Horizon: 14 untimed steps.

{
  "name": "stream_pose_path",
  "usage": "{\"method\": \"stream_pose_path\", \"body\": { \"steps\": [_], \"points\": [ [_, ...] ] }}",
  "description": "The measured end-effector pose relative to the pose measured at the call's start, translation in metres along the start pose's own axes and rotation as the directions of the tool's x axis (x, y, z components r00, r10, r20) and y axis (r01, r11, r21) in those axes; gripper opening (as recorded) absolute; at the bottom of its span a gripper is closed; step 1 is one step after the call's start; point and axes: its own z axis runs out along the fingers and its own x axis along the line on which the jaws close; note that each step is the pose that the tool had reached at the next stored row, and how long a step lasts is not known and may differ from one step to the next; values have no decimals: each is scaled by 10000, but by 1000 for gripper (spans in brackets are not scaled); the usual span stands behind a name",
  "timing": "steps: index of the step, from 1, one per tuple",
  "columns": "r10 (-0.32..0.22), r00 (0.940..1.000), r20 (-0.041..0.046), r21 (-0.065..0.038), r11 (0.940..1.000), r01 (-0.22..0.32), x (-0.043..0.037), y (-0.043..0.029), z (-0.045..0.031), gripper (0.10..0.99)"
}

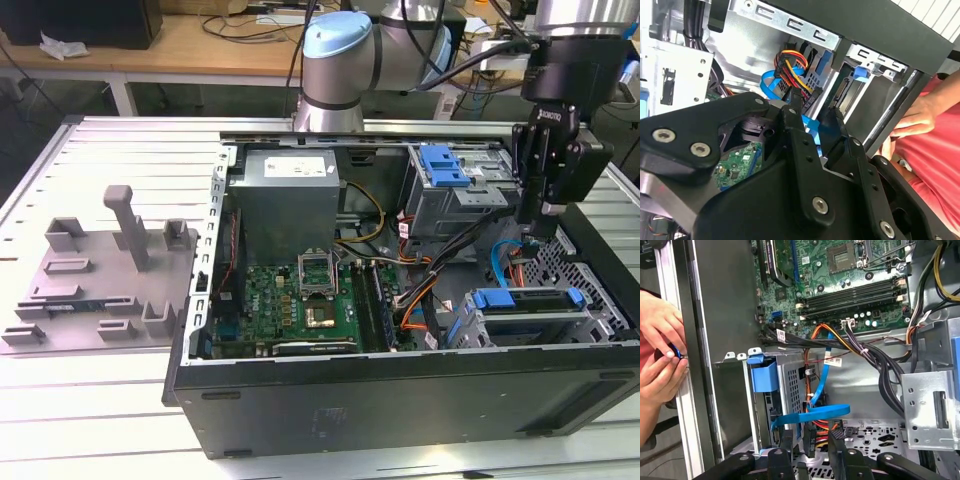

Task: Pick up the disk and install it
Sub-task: 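Insert the first disk wire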

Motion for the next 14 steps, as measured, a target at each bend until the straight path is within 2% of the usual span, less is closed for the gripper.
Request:
{"method": "stream_pose_path", "body": {
  "steps": [4, 9, 10, 11, 14],
  "points": [
    [63, 9999, -127, -13, 10000, -63, -24, -10, 52, 412],
    [105, 9996, -281, -11, 9999, -105, -60, -15, 54, 396],
    [105, 9994, -342, -4, 9999, -105, -79, -13, 50, 329],
    [104, 9990, -440, 11, 9999, -103, -105, -10, 47, 259],
    [103, 9981, -599, 32, 9999, -101, -126, -7, 65, 259]
  ]
}}
